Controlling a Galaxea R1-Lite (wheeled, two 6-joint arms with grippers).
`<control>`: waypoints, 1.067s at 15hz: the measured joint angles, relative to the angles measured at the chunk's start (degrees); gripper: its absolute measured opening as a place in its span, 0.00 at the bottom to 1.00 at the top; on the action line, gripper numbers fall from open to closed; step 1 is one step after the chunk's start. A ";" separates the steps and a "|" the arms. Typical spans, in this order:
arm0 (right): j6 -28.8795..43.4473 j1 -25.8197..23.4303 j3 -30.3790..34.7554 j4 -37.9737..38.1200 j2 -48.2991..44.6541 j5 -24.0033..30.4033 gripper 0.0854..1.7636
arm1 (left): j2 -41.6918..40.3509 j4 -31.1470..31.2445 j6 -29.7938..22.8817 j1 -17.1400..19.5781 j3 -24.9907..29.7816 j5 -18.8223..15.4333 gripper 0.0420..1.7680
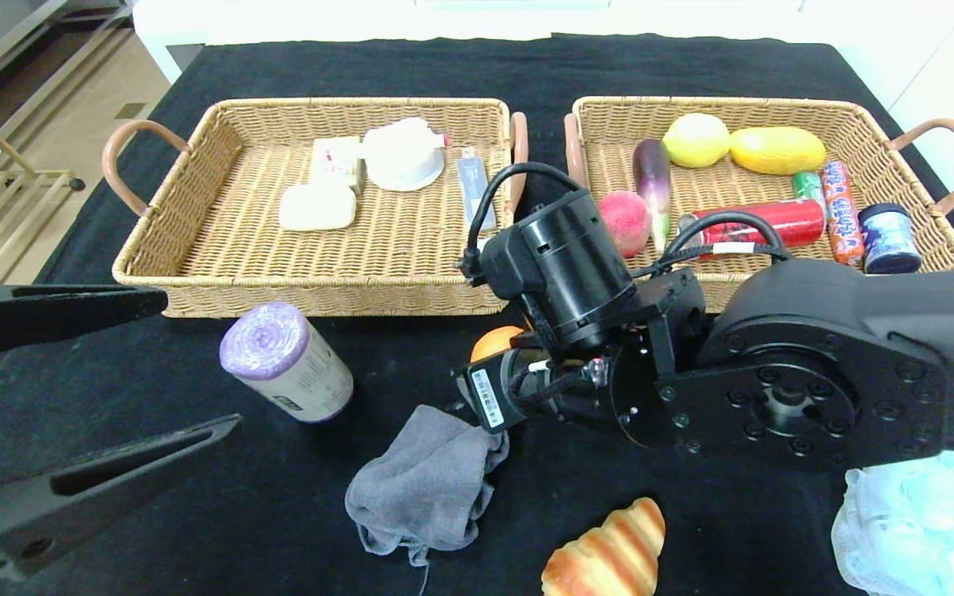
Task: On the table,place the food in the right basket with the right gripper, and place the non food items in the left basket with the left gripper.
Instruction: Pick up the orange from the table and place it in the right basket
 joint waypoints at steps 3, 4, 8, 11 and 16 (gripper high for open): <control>0.02 -0.01 0.01 0.04 -2.23 0.13 0.69 | -0.02 -0.02 0.02 0.00 0.00 0.00 0.97; 0.00 0.07 0.01 0.06 -3.13 0.11 0.69 | -0.02 -0.02 0.00 0.00 0.00 0.00 0.97; 0.02 -0.09 -0.40 0.04 -6.28 0.00 0.69 | -0.02 0.05 0.00 0.00 0.00 0.00 0.97; -0.01 -1.24 -0.63 0.00 -8.22 -0.09 0.69 | -0.02 0.07 0.00 0.00 0.00 -0.02 0.97; -0.85 -5.07 -0.68 0.06 -10.52 -0.02 0.69 | -0.02 0.07 0.02 0.00 0.00 -0.02 0.97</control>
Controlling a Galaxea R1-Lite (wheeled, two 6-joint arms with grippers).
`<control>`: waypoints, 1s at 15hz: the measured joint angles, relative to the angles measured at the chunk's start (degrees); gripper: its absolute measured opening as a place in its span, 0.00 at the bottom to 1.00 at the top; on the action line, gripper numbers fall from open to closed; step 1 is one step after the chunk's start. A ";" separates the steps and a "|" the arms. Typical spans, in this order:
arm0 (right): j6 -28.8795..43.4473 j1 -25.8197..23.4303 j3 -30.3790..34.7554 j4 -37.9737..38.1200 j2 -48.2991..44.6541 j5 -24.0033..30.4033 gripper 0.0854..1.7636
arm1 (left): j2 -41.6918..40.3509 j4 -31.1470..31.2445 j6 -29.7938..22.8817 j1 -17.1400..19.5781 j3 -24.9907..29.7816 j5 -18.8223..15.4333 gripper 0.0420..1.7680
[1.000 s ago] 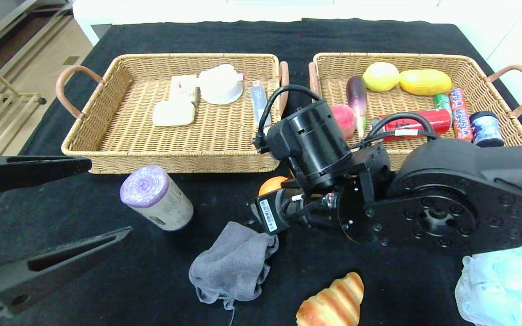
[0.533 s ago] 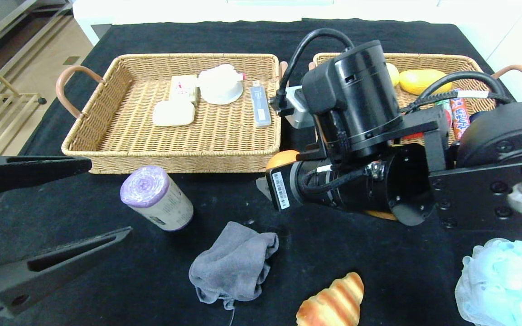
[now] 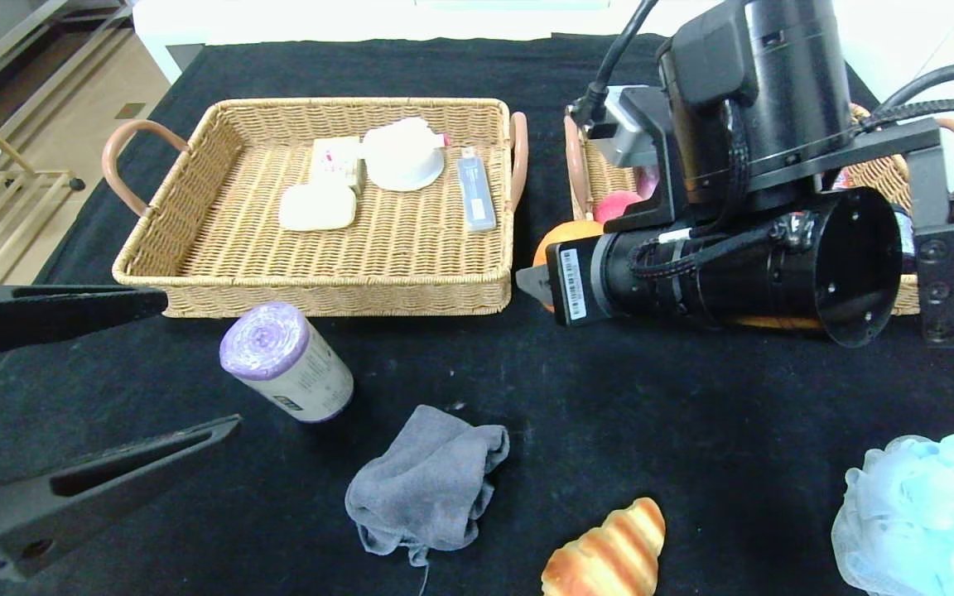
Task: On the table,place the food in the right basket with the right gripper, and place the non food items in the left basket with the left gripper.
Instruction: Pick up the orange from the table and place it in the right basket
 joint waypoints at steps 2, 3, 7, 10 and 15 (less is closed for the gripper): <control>-0.87 -2.84 0.00 0.02 -0.98 0.40 0.69 | 0.00 0.00 -0.02 0.00 0.00 0.00 0.97; -1.22 -4.61 0.00 0.02 -1.49 0.93 0.69 | 0.00 0.00 -0.02 0.00 0.00 0.02 0.97; -3.45 -12.46 -0.48 -0.05 -3.17 1.82 0.69 | 0.00 0.00 -0.02 -0.30 0.07 0.00 0.97; -4.11 -17.83 -1.57 -0.11 -3.67 3.44 0.69 | 0.02 0.00 -0.02 -0.35 0.07 0.02 0.97; -4.12 -25.92 -5.22 -0.16 -2.73 5.60 0.69 | 0.06 -0.02 -0.02 -0.33 0.10 0.02 0.97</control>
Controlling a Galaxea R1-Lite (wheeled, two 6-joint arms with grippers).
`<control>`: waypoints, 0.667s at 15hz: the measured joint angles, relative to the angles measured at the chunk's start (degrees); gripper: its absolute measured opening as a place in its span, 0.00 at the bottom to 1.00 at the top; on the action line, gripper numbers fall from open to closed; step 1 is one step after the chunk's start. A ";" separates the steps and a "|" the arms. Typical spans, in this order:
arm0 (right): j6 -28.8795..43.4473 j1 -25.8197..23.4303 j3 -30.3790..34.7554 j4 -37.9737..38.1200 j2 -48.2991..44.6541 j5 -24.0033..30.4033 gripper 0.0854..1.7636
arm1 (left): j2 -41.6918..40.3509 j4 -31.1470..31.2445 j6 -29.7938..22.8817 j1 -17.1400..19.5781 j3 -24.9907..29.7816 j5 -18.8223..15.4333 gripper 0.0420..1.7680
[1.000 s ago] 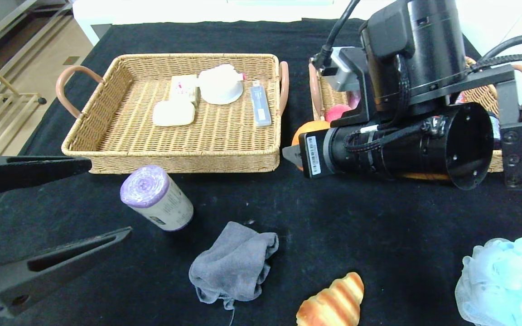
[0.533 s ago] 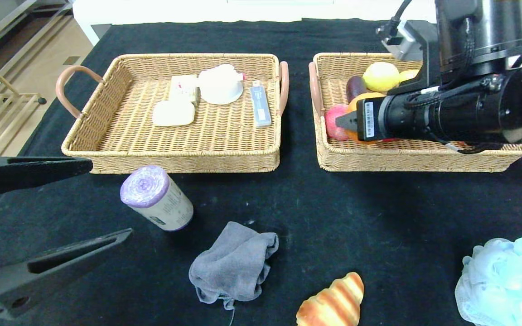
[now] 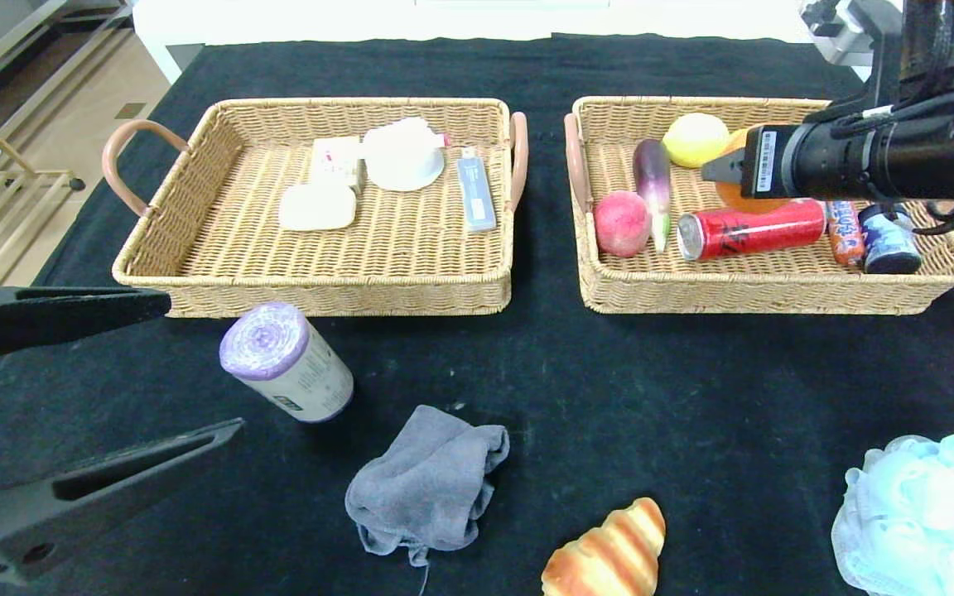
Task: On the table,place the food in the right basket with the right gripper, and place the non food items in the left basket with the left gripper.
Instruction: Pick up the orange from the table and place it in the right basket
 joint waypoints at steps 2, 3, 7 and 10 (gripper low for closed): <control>0.04 -2.26 -1.97 -0.01 0.96 0.05 0.69 | 0.02 0.02 0.00 -0.02 0.00 -0.02 0.97; 0.06 -3.17 -2.69 -0.01 1.51 0.07 0.69 | 0.02 0.02 0.00 -0.02 0.00 0.00 0.97; 0.12 -5.62 -4.74 -0.09 3.80 0.11 0.69 | 0.00 0.02 0.00 -0.02 0.00 0.00 0.97; 0.23 -7.23 -7.24 -0.11 5.89 1.62 0.69 | -0.04 0.00 0.00 -0.02 0.00 0.00 0.97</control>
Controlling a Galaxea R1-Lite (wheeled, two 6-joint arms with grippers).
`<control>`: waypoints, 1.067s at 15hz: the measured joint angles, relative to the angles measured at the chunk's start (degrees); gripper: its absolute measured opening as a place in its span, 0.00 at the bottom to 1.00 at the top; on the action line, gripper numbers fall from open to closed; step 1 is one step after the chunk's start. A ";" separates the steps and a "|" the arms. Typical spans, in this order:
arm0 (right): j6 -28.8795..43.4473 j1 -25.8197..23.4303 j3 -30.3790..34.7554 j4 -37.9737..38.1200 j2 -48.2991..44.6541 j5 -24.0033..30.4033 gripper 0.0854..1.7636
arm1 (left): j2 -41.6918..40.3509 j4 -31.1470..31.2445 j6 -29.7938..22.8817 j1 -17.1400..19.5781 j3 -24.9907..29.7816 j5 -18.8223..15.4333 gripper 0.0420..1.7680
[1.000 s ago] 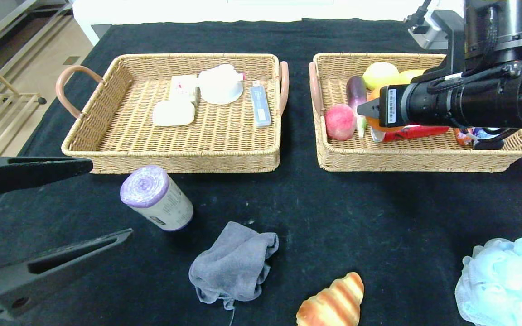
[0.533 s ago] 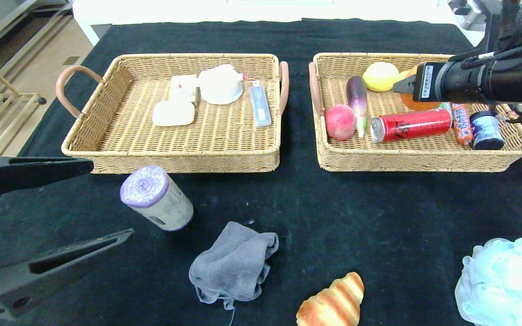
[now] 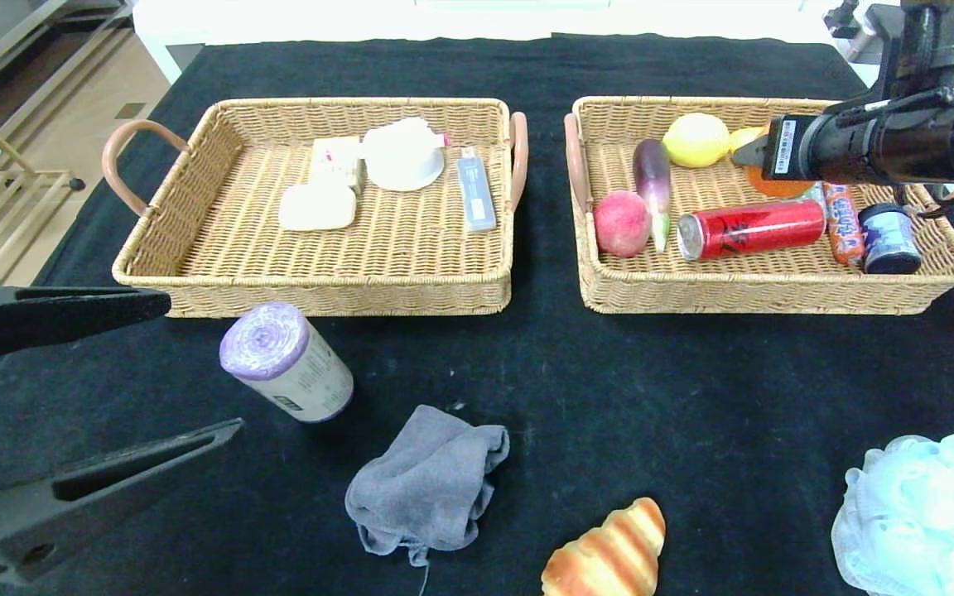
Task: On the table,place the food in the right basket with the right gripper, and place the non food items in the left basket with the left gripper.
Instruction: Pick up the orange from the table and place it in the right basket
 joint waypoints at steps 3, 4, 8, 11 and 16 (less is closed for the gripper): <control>0.05 -1.58 -1.35 0.02 1.52 2.06 0.69 | 0.01 0.02 0.00 0.00 0.00 0.00 0.97; 0.10 -1.84 -1.79 0.02 1.99 2.10 0.69 | 0.01 0.02 0.02 0.00 0.00 0.00 0.97; 0.13 -2.36 -3.01 0.02 3.18 2.26 0.69 | 0.01 0.02 0.00 0.00 0.00 0.00 0.97; 0.11 -2.43 -3.15 0.02 3.40 8.50 0.69 | 0.00 0.02 0.00 0.00 0.00 0.00 0.97; 0.11 -2.45 -3.19 -0.01 3.45 1.90 0.81 | 0.00 0.02 0.00 0.00 0.00 -0.02 0.97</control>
